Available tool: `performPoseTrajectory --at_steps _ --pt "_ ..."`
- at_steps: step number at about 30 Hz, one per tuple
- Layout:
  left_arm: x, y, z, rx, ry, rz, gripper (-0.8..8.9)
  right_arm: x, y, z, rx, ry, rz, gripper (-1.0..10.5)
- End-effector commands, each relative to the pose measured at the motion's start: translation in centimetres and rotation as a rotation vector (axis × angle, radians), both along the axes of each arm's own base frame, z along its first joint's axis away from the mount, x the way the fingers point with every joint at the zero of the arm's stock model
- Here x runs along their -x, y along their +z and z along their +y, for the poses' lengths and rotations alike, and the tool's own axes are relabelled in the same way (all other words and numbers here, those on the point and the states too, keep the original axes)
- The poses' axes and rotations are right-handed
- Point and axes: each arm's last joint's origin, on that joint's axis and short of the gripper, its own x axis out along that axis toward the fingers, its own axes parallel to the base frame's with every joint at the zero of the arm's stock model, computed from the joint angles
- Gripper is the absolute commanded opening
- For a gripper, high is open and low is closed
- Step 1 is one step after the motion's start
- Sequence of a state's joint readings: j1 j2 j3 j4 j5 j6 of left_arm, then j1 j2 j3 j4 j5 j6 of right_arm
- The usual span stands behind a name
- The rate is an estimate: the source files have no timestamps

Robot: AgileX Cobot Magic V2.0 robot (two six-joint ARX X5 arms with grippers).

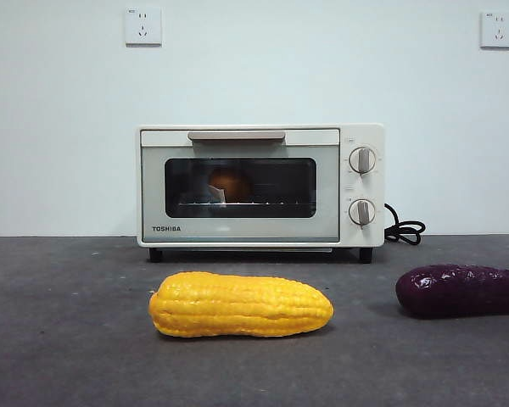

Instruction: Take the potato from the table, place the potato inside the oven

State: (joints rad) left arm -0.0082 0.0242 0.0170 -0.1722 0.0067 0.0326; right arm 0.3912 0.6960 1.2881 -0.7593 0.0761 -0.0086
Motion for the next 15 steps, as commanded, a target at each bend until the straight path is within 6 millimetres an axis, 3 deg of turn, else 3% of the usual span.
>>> performPoseTrajectory --at_steps 1,4,10,15 --pt "0.0 -0.3 0.0 0.004 0.003 0.002 -0.04 -1.9 -3.3 0.3 0.092 0.090 -0.127 0.0" --pt "0.0 -0.3 0.0 0.004 0.004 0.002 -0.04 -2.5 -6.9 -0.1 0.089 0.103 -0.166 0.0" --pt "0.0 -0.3 0.0 0.004 0.004 0.002 -0.04 -3.1 -13.8 -1.8 0.085 -0.144 -0.214 0.0" --pt "0.0 -0.3 0.0 0.004 0.004 0.002 -0.04 -2.8 -19.1 -2.5 0.086 -0.212 -0.241 0.0"
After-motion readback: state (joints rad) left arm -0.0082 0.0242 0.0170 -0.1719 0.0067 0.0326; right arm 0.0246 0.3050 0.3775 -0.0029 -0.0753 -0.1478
